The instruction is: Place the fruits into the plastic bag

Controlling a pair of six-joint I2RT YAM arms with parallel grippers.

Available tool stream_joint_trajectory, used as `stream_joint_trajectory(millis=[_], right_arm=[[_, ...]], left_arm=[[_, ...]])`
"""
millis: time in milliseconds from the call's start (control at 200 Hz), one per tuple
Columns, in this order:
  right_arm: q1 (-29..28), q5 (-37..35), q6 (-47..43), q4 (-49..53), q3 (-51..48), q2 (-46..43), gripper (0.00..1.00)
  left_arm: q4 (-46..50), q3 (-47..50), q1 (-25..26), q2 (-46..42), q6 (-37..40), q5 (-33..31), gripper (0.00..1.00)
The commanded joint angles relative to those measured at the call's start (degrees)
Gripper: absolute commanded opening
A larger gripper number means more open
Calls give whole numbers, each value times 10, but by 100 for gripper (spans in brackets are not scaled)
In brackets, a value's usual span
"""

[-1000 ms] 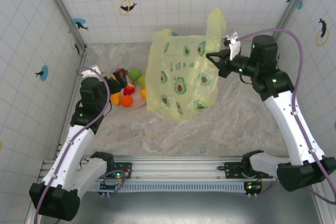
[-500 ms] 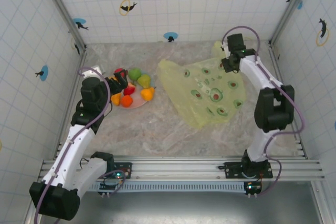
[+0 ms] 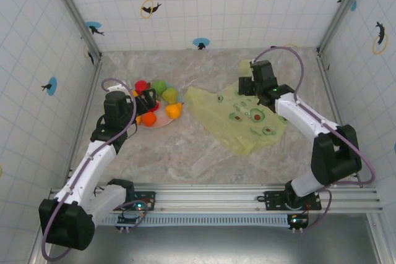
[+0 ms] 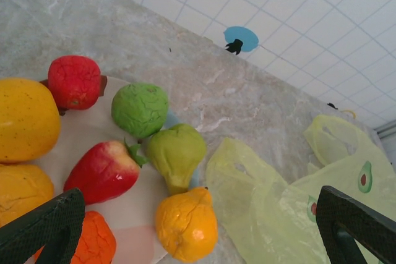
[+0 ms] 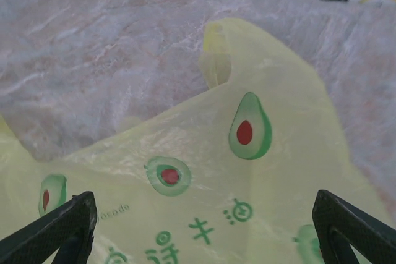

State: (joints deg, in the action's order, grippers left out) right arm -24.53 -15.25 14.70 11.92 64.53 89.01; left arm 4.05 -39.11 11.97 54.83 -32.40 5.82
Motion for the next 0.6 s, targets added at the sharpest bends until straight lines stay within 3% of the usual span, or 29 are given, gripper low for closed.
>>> stream_joint_trajectory(millis=[0,250,595], right_arm=[[-23,-52,96,-42,17,49,94],[-30,-174,108,-50,80,160,97],[-24,-237,149,-65,177,286,99]], left_arm=[[-19,10,4,-3,-12,17,98],[-16,26,4,-26,-13,10,98],[-16,35,4,-20,-9,17,98]])
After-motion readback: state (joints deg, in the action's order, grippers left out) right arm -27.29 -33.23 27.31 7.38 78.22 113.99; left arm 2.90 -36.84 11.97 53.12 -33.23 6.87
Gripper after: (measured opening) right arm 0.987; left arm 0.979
